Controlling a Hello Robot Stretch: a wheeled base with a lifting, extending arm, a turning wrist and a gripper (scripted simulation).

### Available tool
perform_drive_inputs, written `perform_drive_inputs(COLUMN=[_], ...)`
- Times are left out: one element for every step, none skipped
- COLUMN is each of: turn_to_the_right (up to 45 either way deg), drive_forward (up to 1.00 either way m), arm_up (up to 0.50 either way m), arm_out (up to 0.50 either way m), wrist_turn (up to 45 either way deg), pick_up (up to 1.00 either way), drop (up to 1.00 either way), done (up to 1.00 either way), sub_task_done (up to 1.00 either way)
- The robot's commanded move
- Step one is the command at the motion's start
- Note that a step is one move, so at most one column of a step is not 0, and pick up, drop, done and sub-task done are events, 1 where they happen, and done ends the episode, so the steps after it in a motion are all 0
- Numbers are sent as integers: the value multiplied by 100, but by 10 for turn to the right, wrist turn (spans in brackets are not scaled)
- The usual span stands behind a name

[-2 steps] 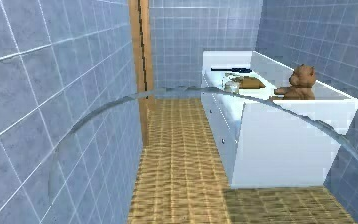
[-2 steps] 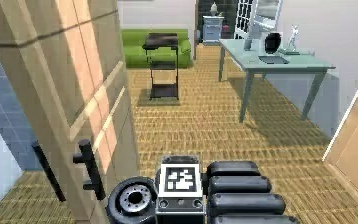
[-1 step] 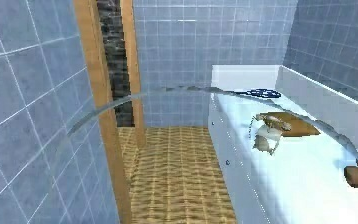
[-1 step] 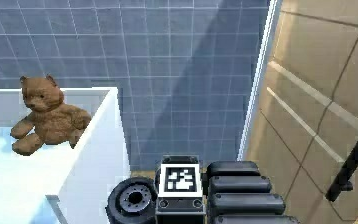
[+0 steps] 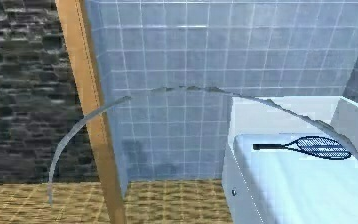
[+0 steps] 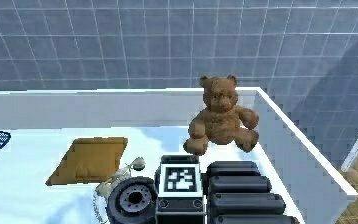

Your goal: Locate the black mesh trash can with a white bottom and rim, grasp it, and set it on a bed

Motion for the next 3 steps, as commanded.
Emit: perform_drive_inputs(turn_to_the_right=[60,0,450], drive_forward=[0,40,0], arm_up=[0,0,0], arm_out=[0,0,0], wrist_turn=[0,0,0], pick_up=[0,0,0], drop=[0,0,0], done=[0,0,0], sub_task_done=[0,0,0])
